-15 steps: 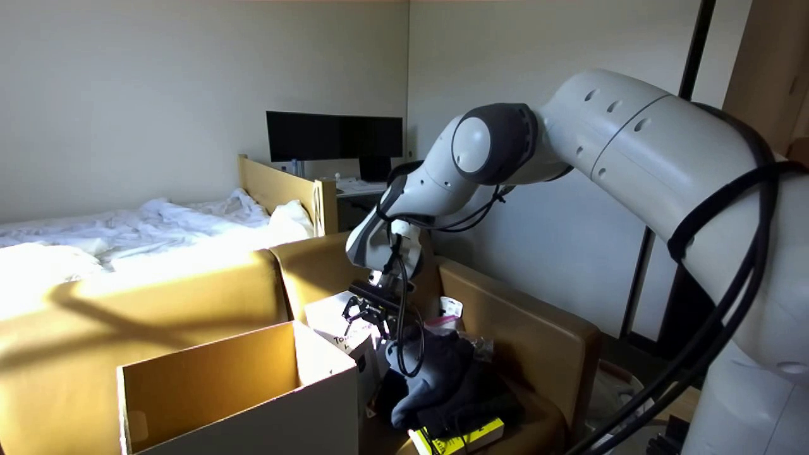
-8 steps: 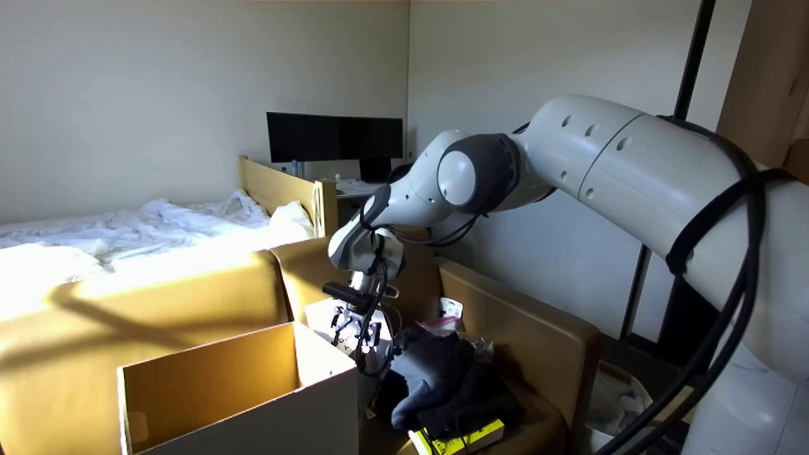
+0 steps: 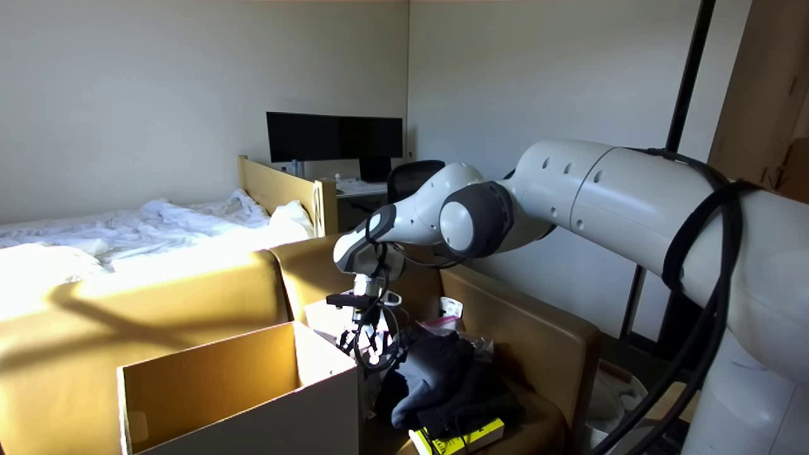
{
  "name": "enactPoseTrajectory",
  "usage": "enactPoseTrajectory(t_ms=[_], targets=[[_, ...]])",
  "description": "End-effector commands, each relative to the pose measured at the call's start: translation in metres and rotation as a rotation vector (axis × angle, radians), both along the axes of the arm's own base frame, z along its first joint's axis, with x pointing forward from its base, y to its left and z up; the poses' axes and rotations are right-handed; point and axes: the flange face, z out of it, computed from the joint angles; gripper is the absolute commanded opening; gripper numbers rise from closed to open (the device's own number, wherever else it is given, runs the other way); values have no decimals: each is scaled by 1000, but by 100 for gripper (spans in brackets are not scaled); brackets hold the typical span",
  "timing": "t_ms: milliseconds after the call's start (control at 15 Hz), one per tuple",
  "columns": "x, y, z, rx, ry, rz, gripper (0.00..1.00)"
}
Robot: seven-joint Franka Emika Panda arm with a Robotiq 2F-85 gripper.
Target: Put a book and hoodie from the couch into the box
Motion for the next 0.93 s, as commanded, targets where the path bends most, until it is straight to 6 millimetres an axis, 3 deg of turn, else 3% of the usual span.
enactPoseTrajectory(t_ms=[0, 333, 533, 667, 867], targets=[[23, -2, 3, -129, -123, 9, 59], [51, 9, 11, -315, -330, 59, 26], [54, 14, 4, -366, -384, 130, 8], [51, 12, -2, -308, -383, 191, 7], [53, 4, 9, -223, -422, 293, 7]])
